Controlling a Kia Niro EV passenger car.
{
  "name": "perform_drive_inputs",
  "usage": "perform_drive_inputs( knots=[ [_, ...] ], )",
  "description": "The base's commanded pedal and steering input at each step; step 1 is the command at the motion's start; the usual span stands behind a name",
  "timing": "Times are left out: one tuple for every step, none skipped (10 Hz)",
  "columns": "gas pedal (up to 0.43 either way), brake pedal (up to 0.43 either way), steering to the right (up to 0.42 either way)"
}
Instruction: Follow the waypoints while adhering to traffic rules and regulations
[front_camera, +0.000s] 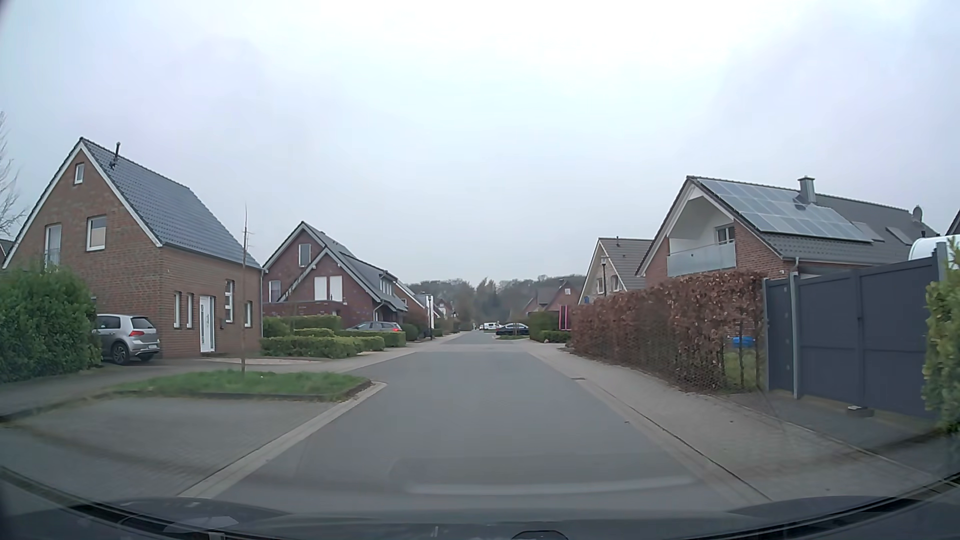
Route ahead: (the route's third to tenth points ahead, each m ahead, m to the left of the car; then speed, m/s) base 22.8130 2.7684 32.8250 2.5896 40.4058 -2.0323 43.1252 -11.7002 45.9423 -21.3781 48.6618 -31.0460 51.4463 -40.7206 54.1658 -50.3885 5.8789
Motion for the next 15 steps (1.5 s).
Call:
perform_drive_inputs(
  knots=[
    [0.177,0.000,-0.005],
    [0.177,0.000,-0.005],
    [0.169,0.000,-0.006],
    [0.169,0.000,-0.006],
    [0.157,0.000,-0.006],
    [0.150,0.000,-0.006],
    [0.150,0.000,-0.006],
    [0.150,0.000,-0.008],
    [0.150,0.000,-0.010],
    [0.150,0.000,-0.011],
    [0.150,0.000,-0.012],
    [0.138,0.000,-0.014],
    [0.138,0.000,-0.014],
    [0.130,0.000,-0.013],
    [0.130,0.000,-0.012]
  ],
)
